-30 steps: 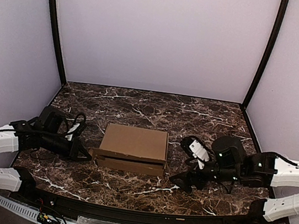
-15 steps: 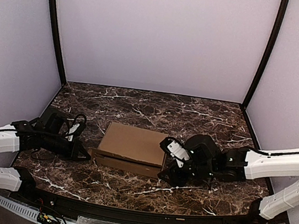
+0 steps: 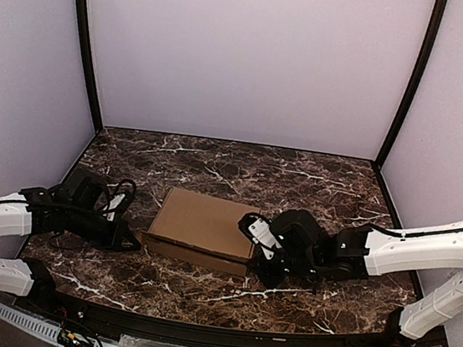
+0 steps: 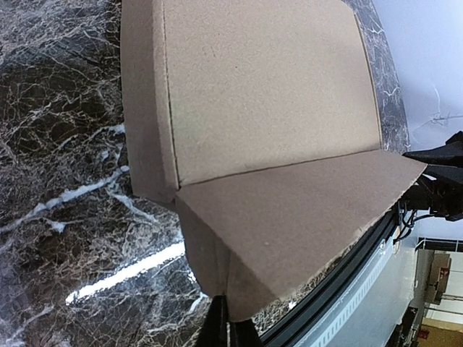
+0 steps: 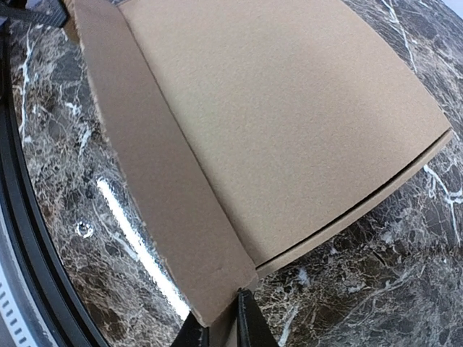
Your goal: Fold the paper box
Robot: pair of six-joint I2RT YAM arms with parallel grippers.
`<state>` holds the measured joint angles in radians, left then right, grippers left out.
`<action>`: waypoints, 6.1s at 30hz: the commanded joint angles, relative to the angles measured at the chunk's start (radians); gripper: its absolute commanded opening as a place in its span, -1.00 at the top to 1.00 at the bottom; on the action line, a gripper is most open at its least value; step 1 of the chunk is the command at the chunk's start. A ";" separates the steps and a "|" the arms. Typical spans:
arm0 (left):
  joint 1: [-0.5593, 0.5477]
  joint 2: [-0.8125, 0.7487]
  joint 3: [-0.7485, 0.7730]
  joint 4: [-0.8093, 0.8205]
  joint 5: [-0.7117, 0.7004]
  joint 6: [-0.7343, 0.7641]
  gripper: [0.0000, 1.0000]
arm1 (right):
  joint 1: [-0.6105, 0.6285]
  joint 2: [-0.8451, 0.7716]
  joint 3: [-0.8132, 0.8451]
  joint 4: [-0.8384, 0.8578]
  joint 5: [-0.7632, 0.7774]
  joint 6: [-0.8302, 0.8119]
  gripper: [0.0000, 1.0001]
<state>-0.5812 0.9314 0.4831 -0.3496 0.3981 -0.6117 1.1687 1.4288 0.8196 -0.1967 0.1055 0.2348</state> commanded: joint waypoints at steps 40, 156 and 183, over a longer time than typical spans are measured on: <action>-0.096 -0.055 -0.047 0.006 -0.129 -0.100 0.97 | 0.079 0.105 0.152 -0.221 0.247 0.258 0.70; -0.258 0.212 0.438 -0.157 -0.457 0.243 -0.95 | 0.027 -0.591 -0.367 0.175 0.189 -0.188 -0.97; -0.118 -0.278 -0.004 -0.228 -0.296 -0.403 -0.97 | -0.069 -0.199 -0.153 0.138 0.097 -0.465 -0.97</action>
<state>-0.7040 0.6571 0.5323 -0.5316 0.0494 -0.8768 1.1122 1.2003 0.6601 -0.0757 0.2127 -0.2314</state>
